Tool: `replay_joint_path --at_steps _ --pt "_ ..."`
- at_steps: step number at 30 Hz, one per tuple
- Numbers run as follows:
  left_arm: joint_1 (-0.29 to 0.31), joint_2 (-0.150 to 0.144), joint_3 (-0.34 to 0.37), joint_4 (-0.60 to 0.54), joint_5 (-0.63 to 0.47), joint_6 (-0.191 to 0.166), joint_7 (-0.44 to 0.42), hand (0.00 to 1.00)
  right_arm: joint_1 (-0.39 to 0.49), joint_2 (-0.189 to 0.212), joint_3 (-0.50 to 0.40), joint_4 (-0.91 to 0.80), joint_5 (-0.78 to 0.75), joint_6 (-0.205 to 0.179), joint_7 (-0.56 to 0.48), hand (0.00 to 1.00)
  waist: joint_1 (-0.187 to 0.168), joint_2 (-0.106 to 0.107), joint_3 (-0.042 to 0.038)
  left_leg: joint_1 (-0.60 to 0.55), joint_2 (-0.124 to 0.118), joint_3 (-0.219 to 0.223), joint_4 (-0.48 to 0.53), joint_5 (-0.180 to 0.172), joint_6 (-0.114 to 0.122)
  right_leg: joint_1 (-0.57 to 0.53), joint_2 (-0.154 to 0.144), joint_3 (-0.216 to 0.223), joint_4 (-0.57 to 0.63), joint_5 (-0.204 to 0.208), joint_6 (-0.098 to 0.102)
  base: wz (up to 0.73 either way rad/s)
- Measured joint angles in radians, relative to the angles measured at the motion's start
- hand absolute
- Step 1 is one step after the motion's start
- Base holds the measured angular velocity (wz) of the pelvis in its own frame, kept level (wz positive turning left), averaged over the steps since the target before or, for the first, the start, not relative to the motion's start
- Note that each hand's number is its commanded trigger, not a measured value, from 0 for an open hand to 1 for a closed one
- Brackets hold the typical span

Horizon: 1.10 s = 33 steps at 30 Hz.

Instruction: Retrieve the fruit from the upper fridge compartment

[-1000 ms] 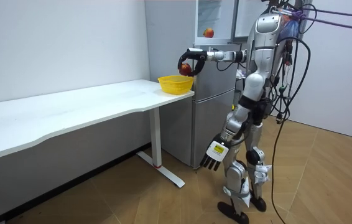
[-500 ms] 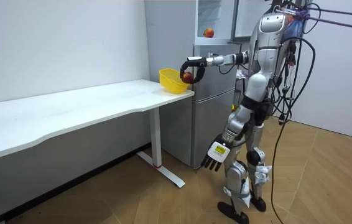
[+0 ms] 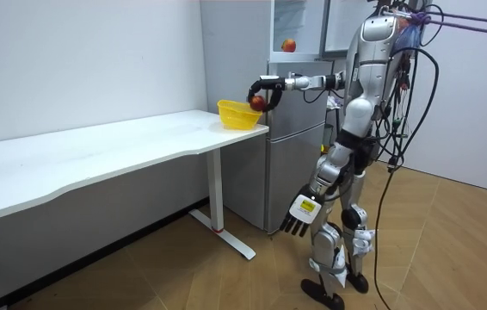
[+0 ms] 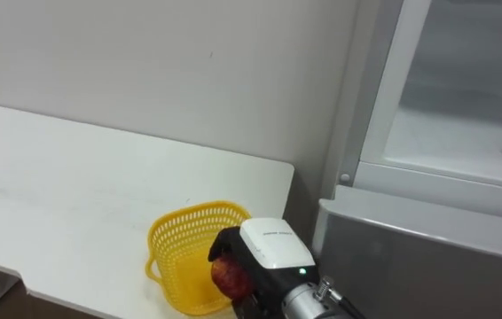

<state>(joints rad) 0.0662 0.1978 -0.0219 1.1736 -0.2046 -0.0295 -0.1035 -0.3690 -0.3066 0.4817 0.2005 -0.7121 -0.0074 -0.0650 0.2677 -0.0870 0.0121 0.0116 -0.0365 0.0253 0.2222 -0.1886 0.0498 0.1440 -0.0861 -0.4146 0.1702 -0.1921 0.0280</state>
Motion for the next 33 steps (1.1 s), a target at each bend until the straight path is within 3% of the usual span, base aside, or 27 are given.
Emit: replay_joint_path --at_steps 33 --pt "0.000 0.001 0.000 0.003 -0.020 0.000 0.003 0.00 0.000 0.000 -0.006 -0.022 0.018 -0.004 0.000 0.00 -0.018 -0.001 0.0005 -0.001 0.000 0.001 -0.007 0.000 0.000 0.001 0.000 0.000 0.000 0.000 0.000 0.00"
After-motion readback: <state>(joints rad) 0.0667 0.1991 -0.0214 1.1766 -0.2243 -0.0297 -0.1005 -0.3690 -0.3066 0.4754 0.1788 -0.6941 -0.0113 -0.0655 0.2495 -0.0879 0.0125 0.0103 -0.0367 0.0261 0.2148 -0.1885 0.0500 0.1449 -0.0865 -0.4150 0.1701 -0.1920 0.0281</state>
